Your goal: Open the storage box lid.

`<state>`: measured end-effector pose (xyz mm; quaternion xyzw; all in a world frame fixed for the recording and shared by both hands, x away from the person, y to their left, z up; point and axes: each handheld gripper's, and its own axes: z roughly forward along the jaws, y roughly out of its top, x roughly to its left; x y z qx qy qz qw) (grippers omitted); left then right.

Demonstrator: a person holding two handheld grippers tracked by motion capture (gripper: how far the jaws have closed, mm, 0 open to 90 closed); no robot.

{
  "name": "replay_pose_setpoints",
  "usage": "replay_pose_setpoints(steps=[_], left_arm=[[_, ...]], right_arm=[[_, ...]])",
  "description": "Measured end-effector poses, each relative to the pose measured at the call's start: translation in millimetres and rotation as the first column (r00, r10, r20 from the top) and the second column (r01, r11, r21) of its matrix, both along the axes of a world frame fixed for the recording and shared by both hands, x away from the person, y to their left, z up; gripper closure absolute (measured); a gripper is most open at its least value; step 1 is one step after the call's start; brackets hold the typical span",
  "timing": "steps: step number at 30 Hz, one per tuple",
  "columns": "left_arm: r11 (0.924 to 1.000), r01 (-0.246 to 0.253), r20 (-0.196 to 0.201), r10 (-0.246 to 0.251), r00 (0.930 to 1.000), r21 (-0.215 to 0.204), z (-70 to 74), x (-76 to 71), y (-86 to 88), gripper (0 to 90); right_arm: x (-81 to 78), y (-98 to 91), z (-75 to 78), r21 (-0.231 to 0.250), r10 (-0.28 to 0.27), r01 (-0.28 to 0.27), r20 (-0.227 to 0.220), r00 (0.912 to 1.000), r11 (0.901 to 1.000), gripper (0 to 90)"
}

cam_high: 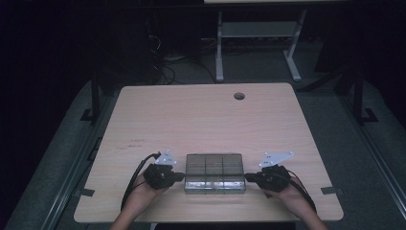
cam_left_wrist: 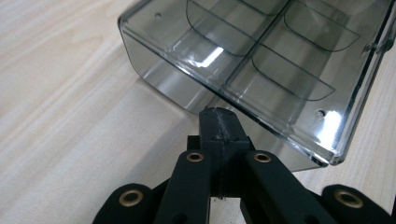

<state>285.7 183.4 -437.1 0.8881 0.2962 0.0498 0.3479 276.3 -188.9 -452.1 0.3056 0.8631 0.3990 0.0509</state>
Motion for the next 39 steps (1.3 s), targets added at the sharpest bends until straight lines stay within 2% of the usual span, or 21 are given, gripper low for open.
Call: replay_pose_setpoints(steps=[1, 5, 6, 7, 10, 11, 17, 21, 27, 28, 35, 39], left_arm=[[0.9999, 0.004, 0.005, -0.004, 1.0000, 0.012, 1.5, 0.1, 2.9, 90.0], [0.9999, -0.004, 0.000, 0.004, 1.0000, -0.009, 3.5, -5.3, 10.9, 90.0], [0.9996, -0.005, -0.003, 0.005, 1.0000, -0.029, 4.2, -10.6, 16.3, 90.0], [0.9996, -0.005, -0.003, 0.005, 1.0000, -0.029, 4.2, -10.6, 16.3, 90.0], [0.9988, -0.009, 0.000, 0.009, 1.0000, -0.048, 6.1, -19.0, 19.7, 90.0], [0.9984, -0.008, 0.004, 0.008, 1.0000, -0.055, 7.7, -25.9, 19.6, 90.0], [0.9982, 0.015, 0.030, -0.013, 0.9995, -0.058, 5.3, -40.5, 20.1, 90.0], [0.9980, 0.024, 0.025, -0.022, 0.9994, -0.059, 1.2, -43.3, 21.6, 90.0], [0.9978, 0.058, 0.037, -0.057, 0.9977, -0.031, -0.7, -44.8, 17.0, 90.0], [0.9977, 0.053, 0.038, -0.052, 0.9980, -0.043, -0.6, -45.8, 15.8, 90.0], [0.9965, 0.070, 0.034, -0.069, 0.9971, -0.045, -1.5, -47.2, 11.9, 90.0], [0.9956, 0.083, 0.036, -0.082, 0.9960, -0.043, -1.3, -47.2, 9.6, 90.0]], right_arm=[[-0.3, -1.2, 0.5, -0.003, 0.001, -0.001, 0.004, 1.0000, 1.0000, 90.0], [-6.5, -8.5, 6.1, -0.015, 0.001, -0.001, 0.015, 0.9999, 0.9999, 90.0], [-9.0, -10.6, 7.4, -0.013, 0.006, -0.006, 0.019, 0.9998, 0.9999, 90.0], [-11.8, -12.9, 8.5, -0.008, 0.011, -0.011, 0.033, 0.9994, 0.9999, 90.0], [-18.2, -15.8, 11.3, 0.010, 0.011, -0.012, 0.035, 0.9993, 0.9999, 90.0], [-23.8, -17.5, 11.3, 0.018, 0.018, -0.019, 0.047, 0.9987, 0.9997, 90.0], [-37.8, -19.1, 8.9, 0.032, 0.016, -0.018, 0.062, 0.9979, 0.9993, 90.0], [-42.8, -18.3, 7.1, 0.062, 0.014, -0.018, 0.068, 0.9976, 0.9979, 90.0], [-44.0, -12.2, 0.5, 0.045, 0.041, -0.044, 0.054, 0.9977, 0.9980, 89.5], [-44.1, -11.0, -0.3, 0.043, 0.049, -0.051, 0.053, 0.9974, 0.9978, 89.9], [-45.3, -6.7, -0.2, 0.050, 0.056, -0.058, 0.036, 0.9978, 0.9971, 90.0], [-45.3, -6.9, 0.2, 0.054, 0.061, -0.063, 0.044, 0.9972, 0.9966, 90.0]])
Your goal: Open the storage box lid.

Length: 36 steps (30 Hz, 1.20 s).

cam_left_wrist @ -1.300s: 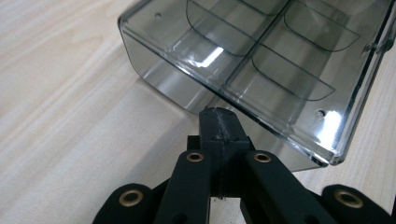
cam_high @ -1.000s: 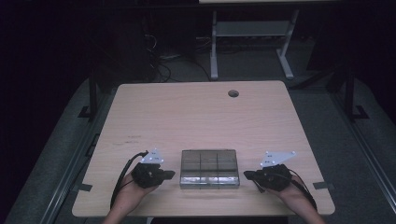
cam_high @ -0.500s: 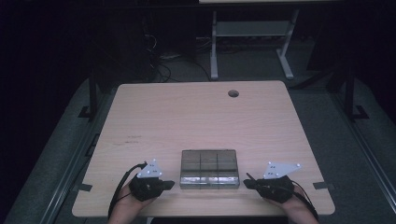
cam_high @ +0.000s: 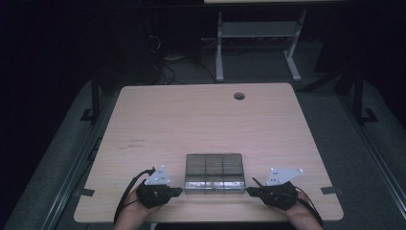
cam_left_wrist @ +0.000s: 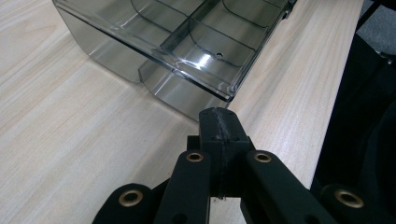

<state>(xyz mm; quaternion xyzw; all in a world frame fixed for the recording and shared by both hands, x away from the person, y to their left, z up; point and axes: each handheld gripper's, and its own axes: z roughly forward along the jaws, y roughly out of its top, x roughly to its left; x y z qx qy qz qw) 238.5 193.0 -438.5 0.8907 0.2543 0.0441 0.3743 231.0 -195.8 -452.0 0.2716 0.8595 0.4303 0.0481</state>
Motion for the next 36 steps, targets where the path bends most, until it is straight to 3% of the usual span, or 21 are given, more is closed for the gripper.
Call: replay_pose_setpoints(steps=[19, 21, 36], left_arm=[[1.0000, -0.008, 0.002, 0.008, 1.0000, -0.003, 0.9, 0.4, -1.7, 90.0], [0.9997, -0.013, 0.000, 0.013, 0.9999, -0.020, 1.8, 0.0, -1.6, 90.0], [0.9991, -0.009, 0.004, 0.009, 1.0000, -0.040, 3.7, -0.2, -3.0, 90.0]], right_arm=[[0.9, 0.8, 0.9, 0.010, 0.013, -0.013, 0.000, 0.9999, 0.9999, 90.0], [0.9, 0.9, 1.0, 0.010, 0.013, -0.013, 0.000, 0.9999, 0.9999, 90.0], [1.3, 1.3, 2.7, 0.025, 0.014, -0.015, 0.012, 0.9998, 0.9996, 90.0]])
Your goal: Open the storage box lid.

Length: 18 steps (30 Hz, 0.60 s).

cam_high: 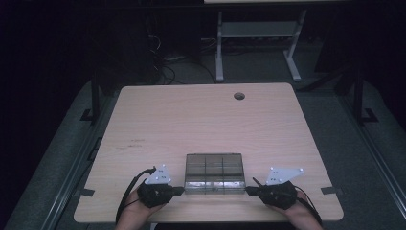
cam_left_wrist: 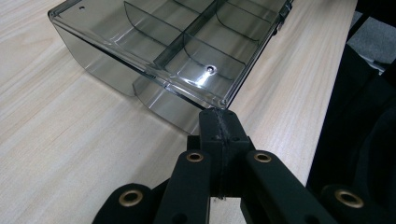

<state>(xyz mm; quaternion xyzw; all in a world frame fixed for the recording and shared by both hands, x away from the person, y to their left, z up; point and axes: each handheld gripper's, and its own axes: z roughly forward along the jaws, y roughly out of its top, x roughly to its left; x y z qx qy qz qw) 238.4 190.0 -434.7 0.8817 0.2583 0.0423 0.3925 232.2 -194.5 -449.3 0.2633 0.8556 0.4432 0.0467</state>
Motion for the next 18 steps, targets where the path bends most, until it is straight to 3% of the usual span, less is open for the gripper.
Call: replay_pose_setpoints(steps=[18], left_arm=[[0.9980, -0.009, -0.003, 0.009, 1.0000, -0.063, 4.2, 0.6, -1.2, 90.0]], right_arm=[[1.0, 0.6, 5.3, 0.043, 0.000, 0.000, 0.016, 0.9999, 0.9991, 90.0]])
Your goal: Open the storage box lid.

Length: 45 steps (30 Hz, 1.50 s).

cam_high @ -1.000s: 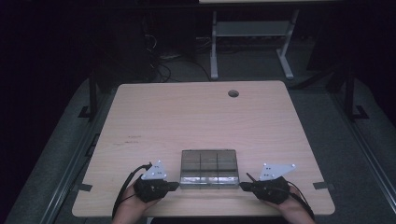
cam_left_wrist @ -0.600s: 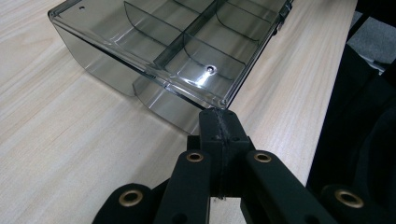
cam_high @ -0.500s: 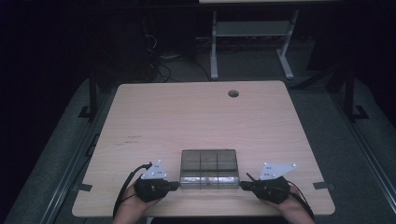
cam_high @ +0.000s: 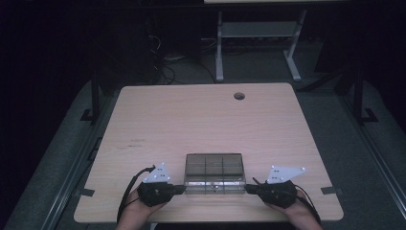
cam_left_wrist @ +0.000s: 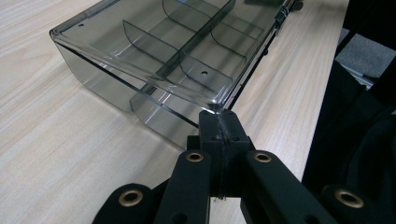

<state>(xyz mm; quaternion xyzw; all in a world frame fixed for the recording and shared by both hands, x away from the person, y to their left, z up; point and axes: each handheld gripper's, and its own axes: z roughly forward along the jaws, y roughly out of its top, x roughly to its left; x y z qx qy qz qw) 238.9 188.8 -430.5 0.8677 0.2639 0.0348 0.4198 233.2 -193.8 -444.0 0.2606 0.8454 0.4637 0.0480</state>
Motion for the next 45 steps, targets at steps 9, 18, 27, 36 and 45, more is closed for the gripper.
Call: replay_pose_setpoints(steps=[9, 18, 27, 36, 45], left_arm=[[0.9995, -0.006, 0.007, 0.006, 1.0000, -0.030, 1.1, 1.1, 1.2, 90.0], [0.9972, -0.020, 0.012, 0.021, 0.9997, -0.073, 2.6, 1.8, 5.1, 90.0], [0.9957, -0.020, 0.023, 0.022, 0.9995, -0.091, 5.1, 1.4, 7.0, 90.0], [0.9946, -0.019, 0.034, 0.022, 0.9992, -0.102, 10.4, 3.3, 6.2, 90.0], [0.9944, -0.017, 0.040, 0.021, 0.9990, -0.104, 13.3, 5.1, 6.6, 90.0]], right_arm=[[1.1, -0.5, 2.6, 0.023, -0.003, 0.003, 0.006, 1.0000, 0.9997, 90.0], [3.4, -1.9, 6.1, 0.040, 0.002, -0.002, 0.006, 1.0000, 0.9992, 90.0], [5.4, -1.2, 9.2, 0.039, 0.008, -0.008, 0.009, 0.9999, 0.9992, 90.0], [10.4, -1.6, 14.8, 0.038, 0.019, -0.019, 0.013, 0.9997, 0.9991, 90.0], [12.6, -1.4, 19.8, 0.036, 0.030, -0.030, 0.006, 0.9995, 0.9989, 90.0]])
